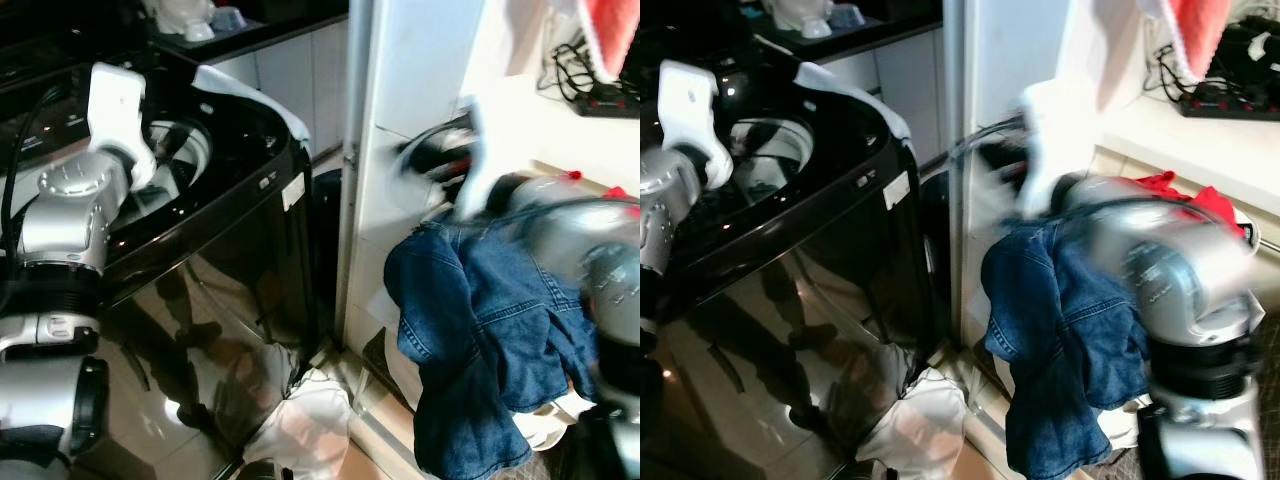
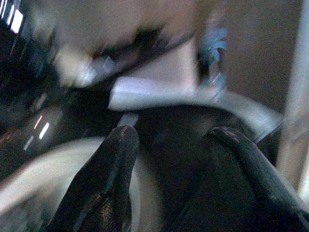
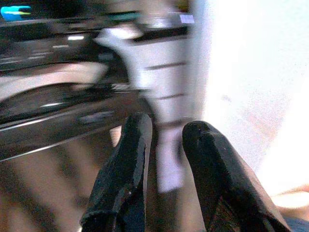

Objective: Clothes washing

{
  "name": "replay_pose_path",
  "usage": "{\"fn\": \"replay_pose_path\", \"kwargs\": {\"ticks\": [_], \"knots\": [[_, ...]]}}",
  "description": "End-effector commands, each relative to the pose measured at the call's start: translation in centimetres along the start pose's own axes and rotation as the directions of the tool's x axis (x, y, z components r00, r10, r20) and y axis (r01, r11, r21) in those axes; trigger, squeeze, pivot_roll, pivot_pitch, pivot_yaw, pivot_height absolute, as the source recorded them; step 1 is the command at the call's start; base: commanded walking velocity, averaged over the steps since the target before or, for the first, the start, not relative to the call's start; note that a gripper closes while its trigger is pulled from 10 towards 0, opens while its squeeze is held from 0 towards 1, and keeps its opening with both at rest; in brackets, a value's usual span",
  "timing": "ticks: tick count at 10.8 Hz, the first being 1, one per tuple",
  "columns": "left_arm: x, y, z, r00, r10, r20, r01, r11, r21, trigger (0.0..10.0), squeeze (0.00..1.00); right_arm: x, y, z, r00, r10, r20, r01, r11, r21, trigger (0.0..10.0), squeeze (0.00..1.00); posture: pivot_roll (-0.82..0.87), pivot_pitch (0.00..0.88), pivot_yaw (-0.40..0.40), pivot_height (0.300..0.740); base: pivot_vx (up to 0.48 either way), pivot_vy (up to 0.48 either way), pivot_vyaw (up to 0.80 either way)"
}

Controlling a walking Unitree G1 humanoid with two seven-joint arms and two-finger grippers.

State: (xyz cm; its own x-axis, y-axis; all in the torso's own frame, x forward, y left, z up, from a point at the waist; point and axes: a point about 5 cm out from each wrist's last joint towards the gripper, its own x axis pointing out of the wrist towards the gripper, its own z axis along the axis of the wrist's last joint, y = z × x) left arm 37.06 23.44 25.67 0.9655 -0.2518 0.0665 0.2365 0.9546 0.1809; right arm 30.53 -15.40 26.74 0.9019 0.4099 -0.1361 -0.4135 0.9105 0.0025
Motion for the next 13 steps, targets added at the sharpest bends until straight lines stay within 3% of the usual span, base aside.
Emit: {"fn": "replay_pose_path", "kwargs": {"ticks": [1,2,3,4,6,7,8,9,10,11,12,13], "knots": [[-0.3,-3.3,0.8,0.974,-0.2,0.104,0.201,0.98,0.002,10.0,0.0,-0.4,-3.2,-1.3,0.981,-0.187,-0.058,0.186,0.982,-0.031,10.0,1.0,0.01,0.0,0.067,0.74,0.0,0.0,0.0],[-0.5,-4.4,0.6,0.961,-0.254,0.11,0.256,0.967,-0.01,10.0,0.0,-0.6,-4.1,-1.7,0.968,-0.239,-0.074,0.236,0.971,-0.047,10.0,1.0,0.01,0.0,0.067,0.74,0.0,0.0,0.0],[-0.9,-7.1,-0.3,0.921,-0.374,0.106,0.375,0.927,0.013,10.0,0.0,-1.3,-6.8,-2.7,0.929,-0.357,-0.093,0.355,0.934,-0.043,10.0,1.0,-0.01,0.0,0.079,0.74,0.0,0.0,0.0],[-1.2,-9.0,-0.8,0.893,-0.433,0.124,0.438,0.899,-0.011,10.0,0.0,-1.9,-9.1,-3.5,0.886,-0.452,-0.1,0.451,0.892,-0.037,10.0,1.0,-0.03,0.0,0.094,0.74,0.0,0.0,0.0],[-1.4,-11.4,-1.1,0.855,-0.487,0.177,0.506,0.858,-0.085,10.0,0.0,-2.5,-11.8,-4.9,0.826,-0.549,-0.128,0.55,0.835,-0.028,10.0,1.0,-0.03,0.0,0.102,0.74,0.0,0.0,0.0],[-1.7,-12.9,-1.6,0.821,-0.543,0.179,0.565,0.818,-0.108,10.0,0.0,-2.7,-13.5,-6.1,0.806,-0.572,-0.15,0.584,0.811,0.042,10.0,1.0,-0.03,0.0,0.102,0.74,0.0,0.0,0.0],[-2.0,-13.6,-1.6,0.789,-0.585,0.186,0.61,0.783,-0.124,10.0,0.0,-2.3,-14.4,-7.1,0.809,-0.565,-0.162,0.583,0.807,0.1,10.0,1.0,-0.04,0.0,0.111,0.74,0.0,0.0,0.0],[-2.4,-14.1,-1.7,0.759,-0.624,0.186,0.648,0.753,-0.116,10.0,0.0,-1.7,-15.1,-8.1,0.807,-0.562,-0.181,0.584,0.805,0.105,10.0,1.0,-0.04,0.0,0.107,0.74,0.0,0.0,0.0],[-2.8,-14.4,-1.9,0.736,-0.654,0.174,0.675,0.729,-0.113,10.0,0.0,-1.0,-15.0,-8.6,0.829,-0.526,-0.187,0.551,0.825,0.124,10.0,1.0,-0.04,0.0,0.106,0.74,0.0,0.0,0.0],[-3.3,-14.7,-2.1,0.705,-0.693,0.153,0.709,0.696,-0.114,10.0,0.0,-0.4,-15.3,-9.5,0.817,-0.524,-0.24,0.553,0.83,0.071,10.0,0.93,-0.03,0.0,0.101,0.74,0.0,0.0,0.0],[-4.0,-15.1,-2.3,0.665,-0.734,0.136,0.747,0.655,-0.116,10.0,0.0,-0.1,-15.3,-10.4,0.811,-0.504,-0.296,0.537,0.842,0.039,10.0,0.0,-0.02,0.0,0.091,0.74,0.0,0.0,0.0],[-4.5,-15.4,-2.4,0.635,-0.763,0.122,0.772,0.625,-0.114,10.0,0.0,0.0,-15.2,-11.2,0.806,-0.473,-0.356,0.518,0.854,0.038,10.0,0.0,-0.01,0.0,0.085,0.74,0.0,0.0,0.0]]}}
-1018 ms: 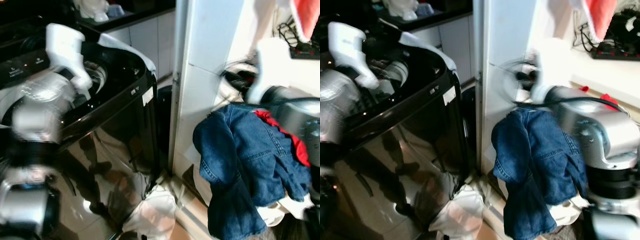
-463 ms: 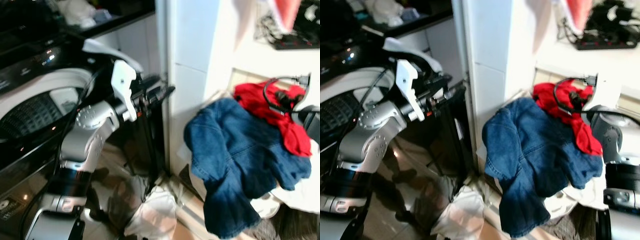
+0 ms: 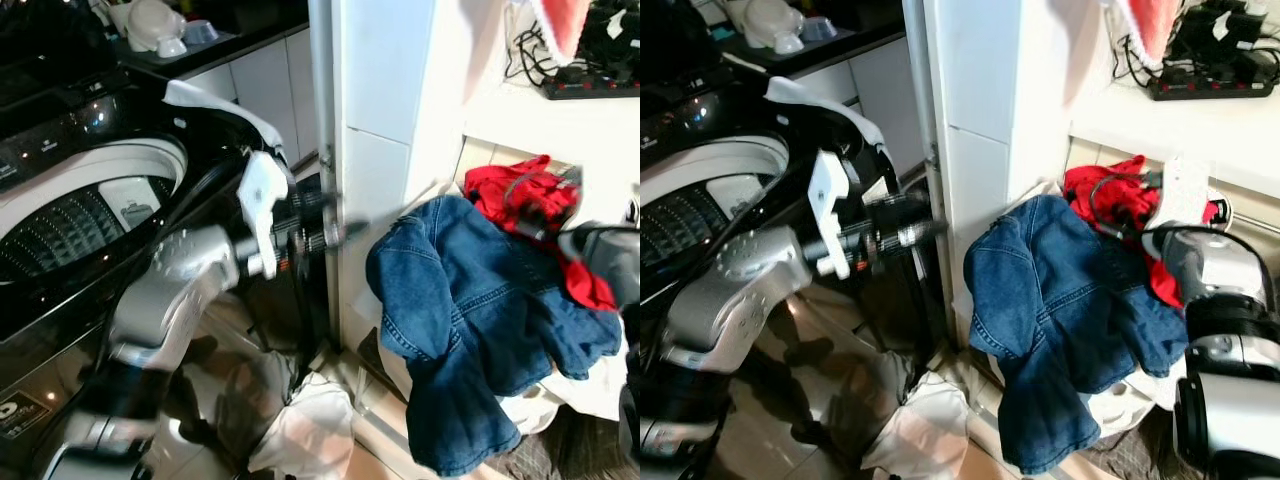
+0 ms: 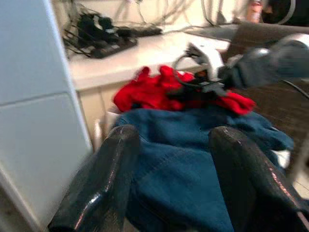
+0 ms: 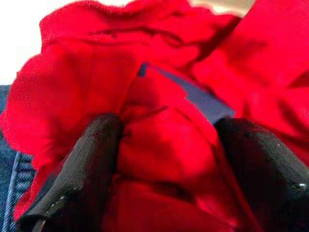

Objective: Clothes washing

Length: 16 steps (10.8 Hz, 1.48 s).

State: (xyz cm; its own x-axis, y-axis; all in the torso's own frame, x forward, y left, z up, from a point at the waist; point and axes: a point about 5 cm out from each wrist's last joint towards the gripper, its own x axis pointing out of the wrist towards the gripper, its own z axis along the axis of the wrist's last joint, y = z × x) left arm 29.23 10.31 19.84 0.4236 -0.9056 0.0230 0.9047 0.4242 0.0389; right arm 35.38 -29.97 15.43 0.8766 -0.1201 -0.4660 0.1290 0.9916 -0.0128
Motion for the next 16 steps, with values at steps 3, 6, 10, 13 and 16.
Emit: {"fn": "replay_pose_path", "kwargs": {"ticks": [3,6,10,13,16], "knots": [[-0.2,-0.5,0.3,0.999,-0.041,-0.02,0.041,0.999,0.006,10.0,0.0,0.5,0.2,-0.5,0.998,0.028,-0.051,-0.028,1.0,0.002,0.0,0.0,0.0,0.0,0.081,0.74,0.0,0.0,0.0],[0.0,-0.6,0.4,0.999,-0.05,-0.021,0.05,0.999,0.006,10.0,0.0,0.5,-0.1,-0.3,0.998,0.039,-0.052,-0.039,0.999,0.004,0.0,0.0,-0.01,0.0,0.082,0.74,0.0,0.0,0.0],[0.1,-0.5,0.5,0.999,-0.046,-0.009,0.046,0.999,0.005,10.0,0.0,0.4,-0.4,-0.1,0.996,0.078,-0.048,-0.076,0.996,0.04,0.0,0.0,-0.01,0.0,0.082,0.74,0.0,0.0,0.0],[-0.1,0.1,1.1,0.999,0.012,0.037,-0.013,1.0,0.014,10.0,0.0,-0.5,-1.2,2.3,0.997,0.07,0.032,-0.071,0.997,0.021,0.0,0.0,-0.01,0.0,0.076,0.74,0.0,0.0,0.0],[0.0,1.1,2.1,0.987,0.108,0.119,-0.112,0.993,0.025,10.0,0.0,-3.9,-2.0,8.5,0.946,0.103,0.306,-0.104,0.994,-0.014,0.0,0.0,-0.02,0.0,0.085,0.74,0.0,0.0,0.0]]}}
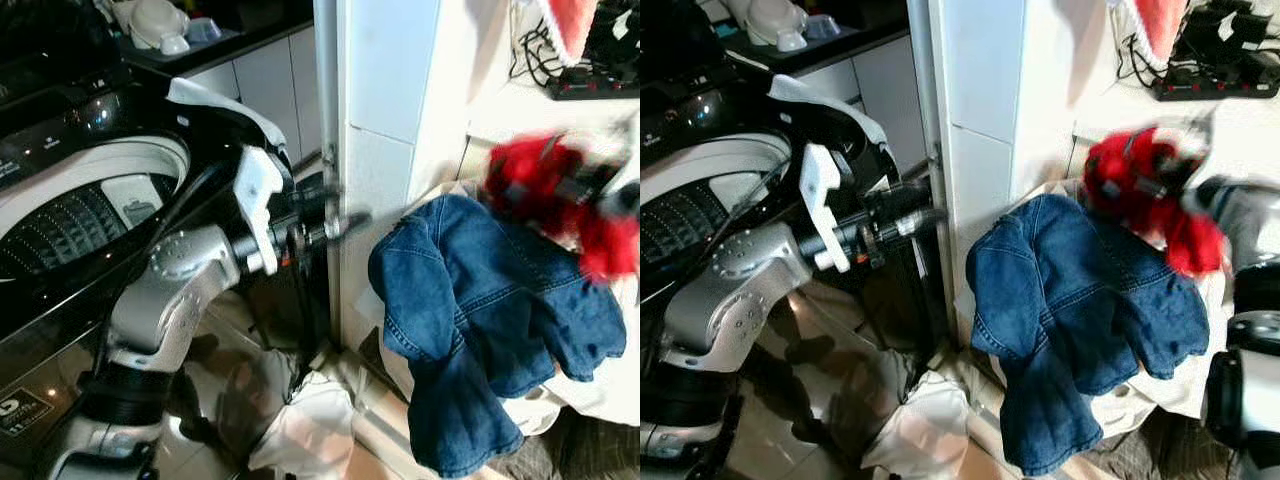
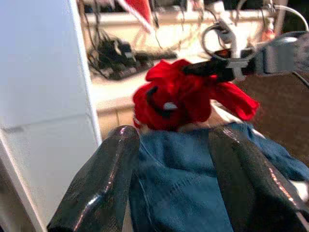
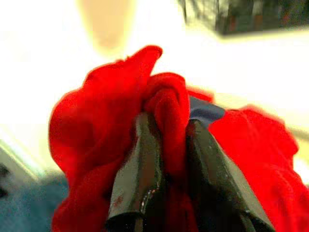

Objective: Clothes washing

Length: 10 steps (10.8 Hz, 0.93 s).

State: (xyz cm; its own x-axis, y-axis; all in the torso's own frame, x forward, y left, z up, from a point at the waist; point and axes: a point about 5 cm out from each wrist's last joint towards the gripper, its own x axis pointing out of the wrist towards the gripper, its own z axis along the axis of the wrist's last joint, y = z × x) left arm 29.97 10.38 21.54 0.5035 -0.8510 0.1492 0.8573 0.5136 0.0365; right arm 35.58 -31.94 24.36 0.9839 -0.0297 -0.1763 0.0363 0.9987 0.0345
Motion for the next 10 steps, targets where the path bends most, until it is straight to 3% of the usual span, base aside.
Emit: {"fn": "replay_pose_path", "kwargs": {"ticks": [1,2,3,4,5,8,9,10], "knots": [[0.2,0.9,1.1,0.998,0.049,0.044,-0.05,0.998,0.035,10.0,0.0,-0.7,0.6,3.3,0.989,0.03,0.145,-0.033,0.999,0.022,0.0,0.0,-0.03,0.0,0.091,0.74,0.0,0.0,0.0],[0.8,1.2,2.1,0.992,0.077,0.103,-0.08,0.996,0.03,10.0,0.0,-1.7,1.9,6.5,0.956,0.106,0.272,-0.121,0.992,0.04,0.0,0.0,-0.03,0.0,0.094,0.74,0.0,0.0,0.0],[1.1,1.2,2.6,0.988,0.088,0.123,-0.094,0.995,0.038,10.0,0.0,-2.3,3.2,7.7,0.934,0.185,0.305,-0.198,0.98,0.013,0.0,0.0,-0.03,0.0,0.093,0.74,0.0,0.0,0.0],[1.9,0.9,3.7,0.983,0.083,0.163,-0.097,0.992,0.078,10.0,0.0,-3.6,6.3,8.9,0.871,0.381,0.309,-0.373,0.924,-0.086,0.0,0.0,-0.03,0.0,0.093,0.74,0.0,0.0,0.0],[2.2,0.7,4.1,0.981,0.074,0.177,-0.092,0.991,0.099,10.0,0.0,-4.0,7.4,9.0,0.851,0.433,0.297,-0.409,0.901,-0.143,0.0,0.0,-0.03,0.0,0.086,0.74,0.0,0.0,0.0],[2.4,0.1,3.2,0.99,0.058,0.131,-0.072,0.992,0.107,10.0,0.0,-3.7,6.9,8.0,0.916,0.353,0.192,-0.324,0.931,-0.166,0.0,0.0,-0.02,0.0,0.077,0.74,0.0,0.0,0.0],[2.3,-0.2,2.8,0.992,0.045,0.116,-0.057,0.993,0.101,10.0,0.0,-3.3,5.3,5.7,0.97,0.235,0.067,-0.214,0.95,-0.226,2.0,0.0,-0.02,0.0,0.07,0.74,0.0,0.0,0.0],[2.4,-0.3,2.7,0.993,0.04,0.11,-0.051,0.994,0.099,10.0,0.0,-3.3,4.6,4.4,0.984,0.178,0.004,-0.171,0.951,-0.256,2.0,0.0,-0.01,0.0,0.067,0.74,0.0,0.0,0.0]]}}
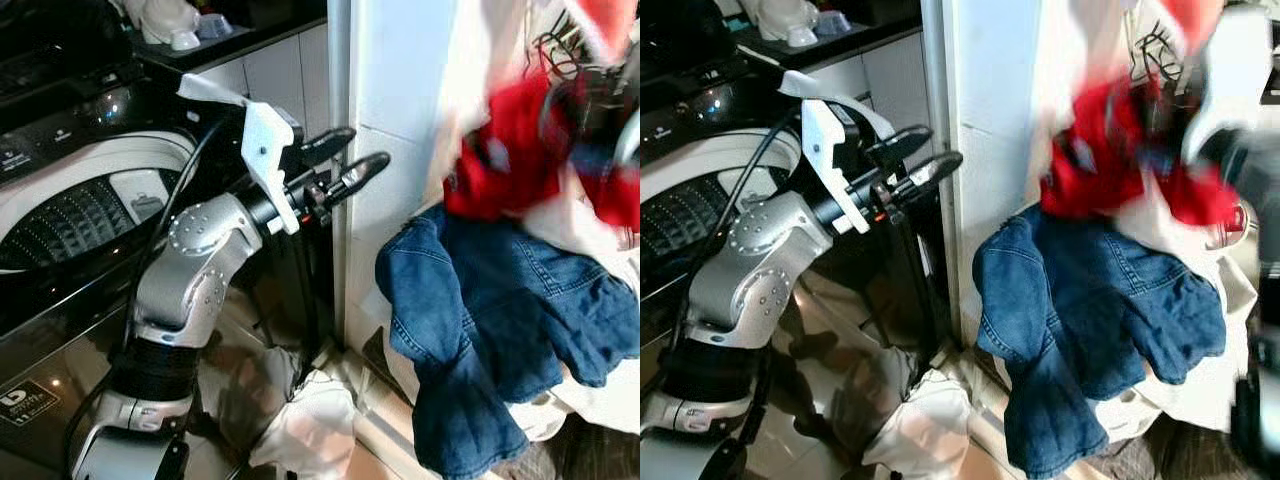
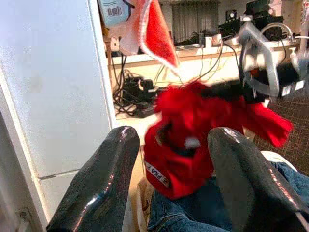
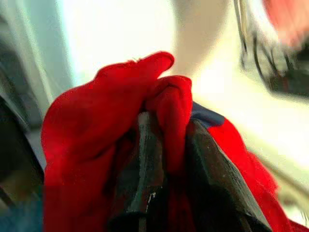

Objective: Clothes washing

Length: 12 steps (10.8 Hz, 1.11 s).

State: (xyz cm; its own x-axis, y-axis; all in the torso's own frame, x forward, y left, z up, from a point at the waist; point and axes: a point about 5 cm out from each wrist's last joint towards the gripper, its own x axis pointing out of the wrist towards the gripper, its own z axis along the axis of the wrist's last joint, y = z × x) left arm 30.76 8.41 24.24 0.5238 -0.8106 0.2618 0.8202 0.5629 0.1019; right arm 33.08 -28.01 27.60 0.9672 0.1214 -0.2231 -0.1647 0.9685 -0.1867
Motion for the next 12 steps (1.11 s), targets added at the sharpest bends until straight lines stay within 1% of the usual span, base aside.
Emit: {"fn": "replay_pose_path", "kwargs": {"ticks": [1,2,3,4,5,6,7,8,10,11,12], "knots": [[-0.1,-0.2,0.1,1.0,-0.014,-0.019,0.014,1.0,0.017,10.0,0.0,-0.1,0.0,-1.4,0.998,-0.008,-0.065,0.008,1.0,-0.006,4.0,0.0,-0.01,0.0,0.067,0.74,0.0,0.0,0.0],[-0.1,-0.3,0.0,0.999,-0.02,-0.029,0.021,1.0,0.019,10.0,0.0,-0.4,0.4,-2.8,0.994,0.019,-0.112,-0.019,1.0,0.004,10.0,1.0,-0.01,0.0,0.073,0.74,0.0,0.0,0.0],[-0.1,-0.2,0.0,0.999,-0.027,-0.034,0.027,0.999,0.018,10.0,0.0,-0.9,0.6,-2.8,0.993,0.028,-0.116,-0.027,1.0,0.01,10.0,1.0,-0.01,0.0,0.076,0.74,0.0,0.0,0.0],[-0.1,-0.2,0.0,0.999,-0.034,-0.035,0.035,0.999,0.015,10.0,0.0,-1.1,0.4,-2.5,0.994,0.014,-0.11,-0.014,1.0,0.005,10.0,1.0,-0.02,0.0,0.082,0.74,0.0,0.0,0.0],[0.0,-0.5,-0.1,0.997,-0.06,-0.041,0.06,0.998,0.007,10.0,0.0,-1.3,0.1,-2.2,0.994,-0.009,-0.105,0.008,1.0,-0.009,10.0,1.0,-0.02,0.0,0.082,0.74,0.0,0.0,0.0],[-0.1,-0.8,-0.1,0.995,-0.086,-0.043,0.085,0.996,-0.007,10.0,0.0,-1.5,0.2,-2.1,0.994,-0.007,-0.108,0.006,1.0,-0.008,10.0,1.0,-0.02,0.0,0.085,0.74,0.0,0.0,0.0],[-0.2,-1.3,-0.2,0.99,-0.131,-0.049,0.129,0.991,-0.03,10.0,0.0,-1.5,0.4,-2.2,0.993,-0.002,-0.119,0.001,1.0,-0.008,10.0,1.0,-0.02,0.0,0.082,0.74,0.0,0.0,0.0],[-0.6,-1.9,-0.5,0.979,-0.189,-0.074,0.186,0.981,-0.048,10.0,0.0,-1.6,0.7,-2.2,0.992,0.009,-0.128,-0.011,1.0,-0.013,10.0,1.0,-0.02,0.0,0.082,0.74,0.0,0.0,0.0],[-1.2,-2.4,-1.0,0.965,-0.241,-0.107,0.236,0.97,-0.058,10.0,0.0,-1.4,0.9,-2.6,0.987,0.02,-0.158,-0.024,1.0,-0.02,10.0,1.0,-0.02,0.0,0.077,0.74,0.0,0.0,0.0],[-1.2,-2.5,-0.9,0.964,-0.243,-0.109,0.237,0.97,-0.06,10.0,0.0,-1.3,0.7,-3.2,0.984,0.008,-0.178,-0.01,1.0,-0.008,8.0,1.0,-0.02,0.0,0.077,0.74,0.0,0.0,0.0],[-1.2,-2.4,-0.9,0.964,-0.242,-0.109,0.237,0.97,-0.058,10.0,0.0,-1.2,0.7,-3.3,0.984,0.005,-0.177,-0.005,1.0,-0.001,0.0,0.19,-0.02,0.0,0.077,0.74,0.0,0.0,0.0]]}}
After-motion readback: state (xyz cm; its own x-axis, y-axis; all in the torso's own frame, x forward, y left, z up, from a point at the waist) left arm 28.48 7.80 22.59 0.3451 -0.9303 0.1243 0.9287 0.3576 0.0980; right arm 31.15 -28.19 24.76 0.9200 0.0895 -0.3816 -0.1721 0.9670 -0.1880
